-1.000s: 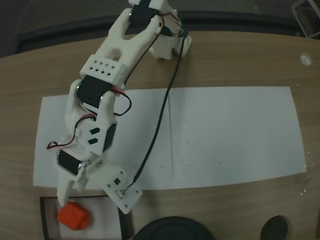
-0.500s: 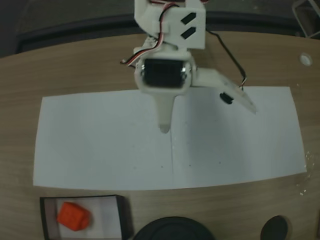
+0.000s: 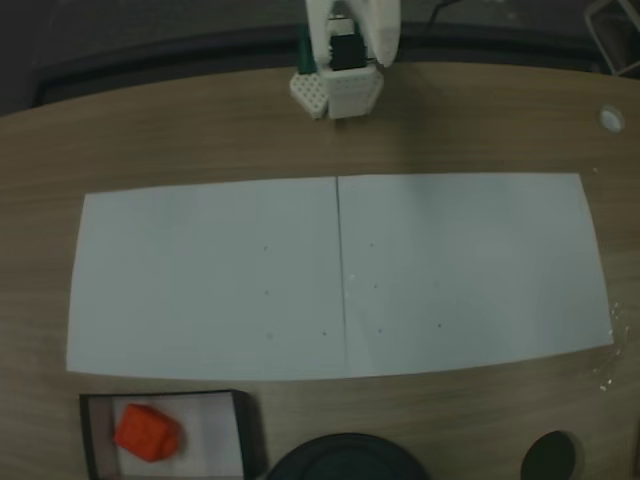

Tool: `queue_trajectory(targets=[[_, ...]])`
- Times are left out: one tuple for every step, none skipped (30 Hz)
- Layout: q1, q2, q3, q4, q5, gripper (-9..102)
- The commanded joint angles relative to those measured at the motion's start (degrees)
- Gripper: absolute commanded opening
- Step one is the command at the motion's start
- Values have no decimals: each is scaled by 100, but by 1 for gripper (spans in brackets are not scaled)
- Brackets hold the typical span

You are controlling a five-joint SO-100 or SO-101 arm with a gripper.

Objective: Grab a orange square and put it in the box.

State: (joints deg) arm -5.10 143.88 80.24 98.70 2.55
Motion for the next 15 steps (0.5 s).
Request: queue_trajectory(targets=[[-9, 1046, 1204, -255, 0, 0], [-9, 1617, 1925, -457, -9, 0], [-9, 1925, 2303, -589, -9, 0], [-9, 2241, 2646, -703, -9, 0], [-9, 2540, 2971, -835, -18, 0], [-9, 2821, 3270, -967, -18, 0], [-9, 3111, 3516, -1134, -18, 0], [-9, 3393, 3700, -1336, -18, 0], [-9, 3656, 3885, -1529, -18, 0], [-18, 3885, 4069, -1731, -26, 0], [-18, 4078, 4245, -1916, -70, 0], [-18, 4271, 4438, -2030, -229, 0], [-18, 4482, 4649, -2136, -439, 0], [-18, 4693, 4860, -2215, -650, 0], [-9, 4860, 5045, -2276, -835, 0]])
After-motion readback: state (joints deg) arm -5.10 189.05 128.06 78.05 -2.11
